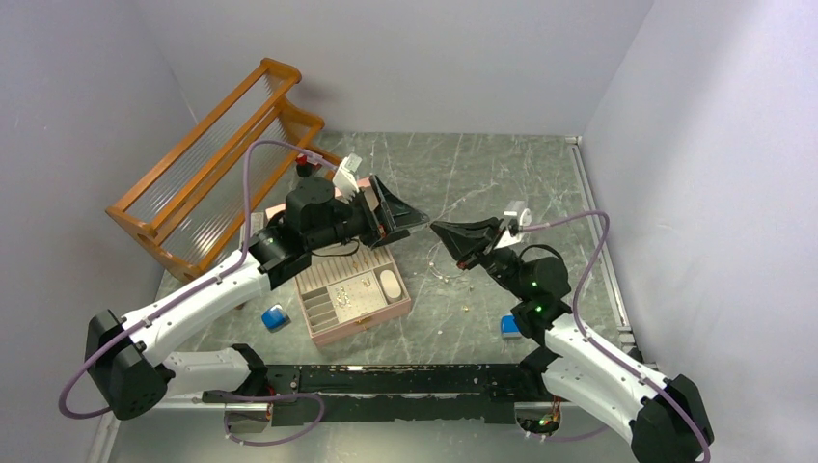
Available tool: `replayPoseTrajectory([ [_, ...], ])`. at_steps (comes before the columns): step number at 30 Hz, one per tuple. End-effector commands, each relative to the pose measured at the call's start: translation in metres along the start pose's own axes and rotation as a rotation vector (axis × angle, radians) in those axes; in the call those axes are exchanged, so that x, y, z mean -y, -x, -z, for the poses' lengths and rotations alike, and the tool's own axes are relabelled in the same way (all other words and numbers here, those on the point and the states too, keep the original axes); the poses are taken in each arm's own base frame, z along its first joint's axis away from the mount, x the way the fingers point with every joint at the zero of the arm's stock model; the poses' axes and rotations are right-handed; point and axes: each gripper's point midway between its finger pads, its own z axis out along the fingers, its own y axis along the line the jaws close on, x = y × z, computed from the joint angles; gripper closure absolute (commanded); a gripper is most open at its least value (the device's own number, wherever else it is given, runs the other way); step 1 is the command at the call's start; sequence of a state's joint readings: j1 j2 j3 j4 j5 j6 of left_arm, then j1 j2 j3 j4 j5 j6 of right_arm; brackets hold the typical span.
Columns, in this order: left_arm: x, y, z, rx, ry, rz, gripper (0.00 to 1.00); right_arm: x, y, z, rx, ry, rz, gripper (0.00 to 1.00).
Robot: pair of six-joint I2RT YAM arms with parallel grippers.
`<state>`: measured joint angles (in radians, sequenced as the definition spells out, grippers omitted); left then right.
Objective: Organize the mixed jewelry
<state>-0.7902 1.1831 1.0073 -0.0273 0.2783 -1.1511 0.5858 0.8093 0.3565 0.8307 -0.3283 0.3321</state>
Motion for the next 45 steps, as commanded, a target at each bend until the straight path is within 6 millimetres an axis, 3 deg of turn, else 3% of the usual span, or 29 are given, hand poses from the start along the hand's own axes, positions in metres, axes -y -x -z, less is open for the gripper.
replayPoseTrajectory([
  [1,0.023,0.000,0.001,-0.013,-0.093,0.038,0.08,-0.020,0.029,0.002,0.120,0.093,0.084,1.00],
  [8,0.029,-0.010,-0.004,-0.073,-0.162,0.098,0.42,-0.027,0.031,0.001,0.126,0.134,0.069,1.00],
  [11,0.028,-0.015,-0.006,-0.102,-0.180,0.115,0.51,-0.027,0.028,0.001,0.115,0.138,0.067,1.00],
  [17,0.028,-0.021,-0.006,-0.137,-0.204,0.132,0.53,-0.027,0.023,0.001,0.096,0.138,0.067,1.00],
  [26,0.025,-0.019,-0.005,-0.129,-0.197,0.125,0.65,-0.025,0.021,0.002,0.087,0.131,0.078,1.00],
  [32,0.025,-0.015,-0.001,-0.114,-0.218,0.140,0.58,-0.025,0.018,0.003,0.080,0.134,0.087,1.00],
  [45,0.024,-0.008,0.003,-0.110,-0.261,0.172,0.63,-0.025,0.013,0.004,0.065,0.139,0.090,1.00],
])
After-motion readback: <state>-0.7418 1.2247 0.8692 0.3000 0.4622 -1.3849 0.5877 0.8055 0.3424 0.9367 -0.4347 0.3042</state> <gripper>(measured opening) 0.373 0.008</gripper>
